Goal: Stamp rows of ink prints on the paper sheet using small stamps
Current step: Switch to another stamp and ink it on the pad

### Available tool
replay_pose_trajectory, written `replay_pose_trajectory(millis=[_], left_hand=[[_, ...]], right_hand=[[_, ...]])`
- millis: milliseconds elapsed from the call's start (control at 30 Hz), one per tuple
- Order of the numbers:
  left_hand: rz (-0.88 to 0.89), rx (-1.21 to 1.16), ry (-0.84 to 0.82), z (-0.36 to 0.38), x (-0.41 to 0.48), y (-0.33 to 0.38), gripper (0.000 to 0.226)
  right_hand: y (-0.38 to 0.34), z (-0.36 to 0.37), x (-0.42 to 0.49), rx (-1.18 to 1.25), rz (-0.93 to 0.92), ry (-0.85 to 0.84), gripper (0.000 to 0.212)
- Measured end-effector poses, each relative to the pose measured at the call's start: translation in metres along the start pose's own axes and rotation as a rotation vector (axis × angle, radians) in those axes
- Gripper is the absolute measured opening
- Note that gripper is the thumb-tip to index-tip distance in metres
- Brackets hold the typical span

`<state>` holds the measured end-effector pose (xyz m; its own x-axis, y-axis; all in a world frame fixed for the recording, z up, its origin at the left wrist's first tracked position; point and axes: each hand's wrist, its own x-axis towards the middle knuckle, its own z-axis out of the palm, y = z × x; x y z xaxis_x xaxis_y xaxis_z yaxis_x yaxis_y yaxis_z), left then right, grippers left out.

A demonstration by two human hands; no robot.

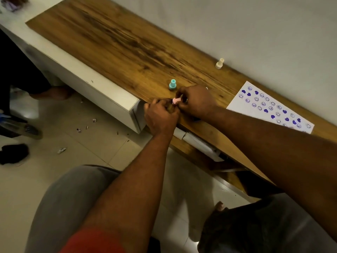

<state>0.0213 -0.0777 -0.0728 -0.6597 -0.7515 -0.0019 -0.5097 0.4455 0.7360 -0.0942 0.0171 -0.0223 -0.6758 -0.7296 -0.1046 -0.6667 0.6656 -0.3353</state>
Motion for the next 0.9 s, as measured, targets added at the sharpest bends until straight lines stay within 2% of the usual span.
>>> replay_pose_trajectory(millis=[167, 300, 400, 567, 700, 900], left_hand=[[-0.021, -0.011, -0.009, 0.001, 0.001, -0.001, 0.044], [-0.009, 0.0, -0.015, 0.001, 0.002, -0.003, 0.041], [0.003, 0.0, -0.01, 0.0, 0.002, -0.003, 0.038], [0.018, 0.006, 0.0, 0.002, 0.003, -0.004, 0.033], [0.019, 0.012, -0.007, 0.004, 0.006, -0.007, 0.032], [0.03, 0.02, -0.017, 0.005, 0.008, -0.007, 0.033]], right_hand=[[-0.011, -0.01, 0.013, -0.119, 0.022, -0.085, 0.027], [-0.028, -0.02, 0.03, -0.242, 0.028, -0.214, 0.033], [-0.039, -0.027, 0.038, -0.371, -0.052, -0.271, 0.035], [-0.054, -0.033, 0.036, -0.632, -0.231, -0.325, 0.027], [-0.052, -0.033, 0.027, -0.714, -0.313, -0.282, 0.024], [-0.031, -0.03, 0.01, -0.672, -0.408, -0.22, 0.026]])
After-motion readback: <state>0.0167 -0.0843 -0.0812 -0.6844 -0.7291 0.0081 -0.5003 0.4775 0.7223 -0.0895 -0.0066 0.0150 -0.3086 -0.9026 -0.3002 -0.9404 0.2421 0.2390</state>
